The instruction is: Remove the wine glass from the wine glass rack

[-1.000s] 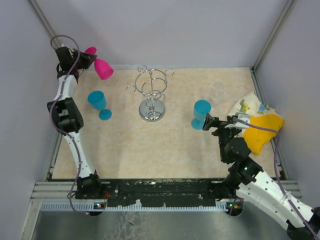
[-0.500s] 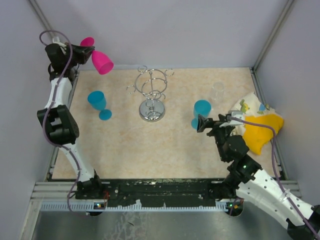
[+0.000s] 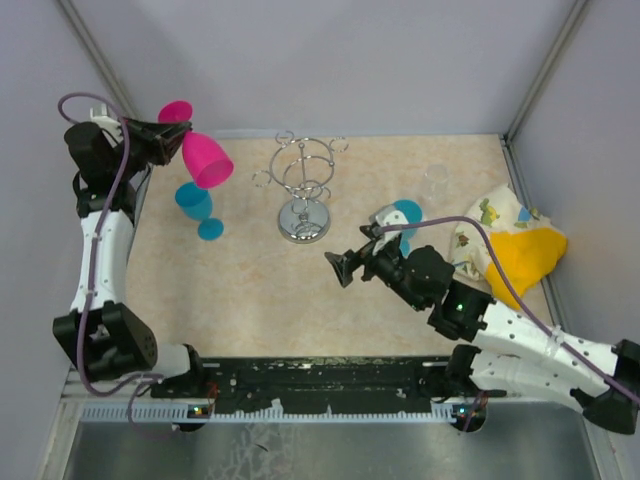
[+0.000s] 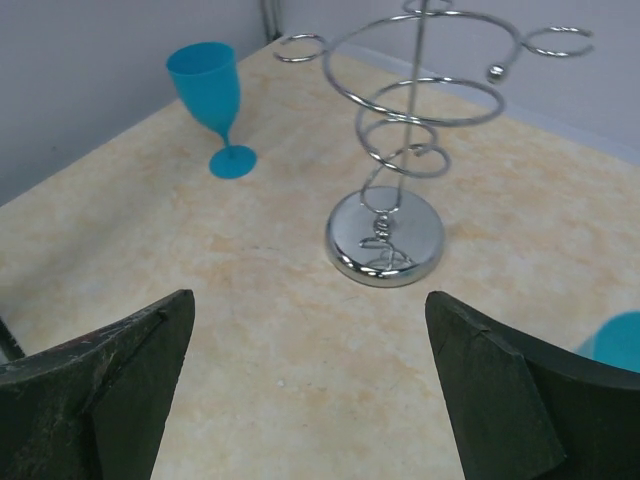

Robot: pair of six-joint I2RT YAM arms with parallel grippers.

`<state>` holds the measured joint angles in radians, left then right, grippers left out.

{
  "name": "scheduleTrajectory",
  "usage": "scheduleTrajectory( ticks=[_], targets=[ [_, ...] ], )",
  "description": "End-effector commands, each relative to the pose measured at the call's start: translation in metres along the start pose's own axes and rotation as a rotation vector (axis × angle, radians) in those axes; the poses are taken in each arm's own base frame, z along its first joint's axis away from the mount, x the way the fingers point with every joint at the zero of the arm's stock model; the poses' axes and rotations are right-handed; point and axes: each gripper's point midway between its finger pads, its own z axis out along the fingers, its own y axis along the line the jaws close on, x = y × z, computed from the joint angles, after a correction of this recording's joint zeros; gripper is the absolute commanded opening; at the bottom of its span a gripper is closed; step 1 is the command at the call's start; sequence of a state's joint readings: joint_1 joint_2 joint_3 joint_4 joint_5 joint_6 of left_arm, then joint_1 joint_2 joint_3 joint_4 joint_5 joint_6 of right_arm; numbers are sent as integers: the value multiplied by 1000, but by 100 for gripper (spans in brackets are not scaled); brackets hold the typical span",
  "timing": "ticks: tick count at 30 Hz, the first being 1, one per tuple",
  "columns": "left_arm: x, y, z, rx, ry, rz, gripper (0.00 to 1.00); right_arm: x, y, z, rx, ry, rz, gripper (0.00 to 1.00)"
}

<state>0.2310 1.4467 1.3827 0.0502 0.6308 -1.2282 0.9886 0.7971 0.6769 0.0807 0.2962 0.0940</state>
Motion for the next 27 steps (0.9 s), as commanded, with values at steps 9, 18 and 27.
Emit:
scheduleTrajectory(
  ticks=[9, 18, 27],
  targets=[
    [31, -49, -65, 53, -92, 269, 0, -57, 53, 5, -99, -133, -86, 99],
    [17, -21, 7, 4, -132, 575, 0, -56, 44, -1, -62, -114, -80, 99],
    [7, 11, 71, -59, -259, 862, 0, -55, 24, -11, 17, -100, -99, 99]
  ],
)
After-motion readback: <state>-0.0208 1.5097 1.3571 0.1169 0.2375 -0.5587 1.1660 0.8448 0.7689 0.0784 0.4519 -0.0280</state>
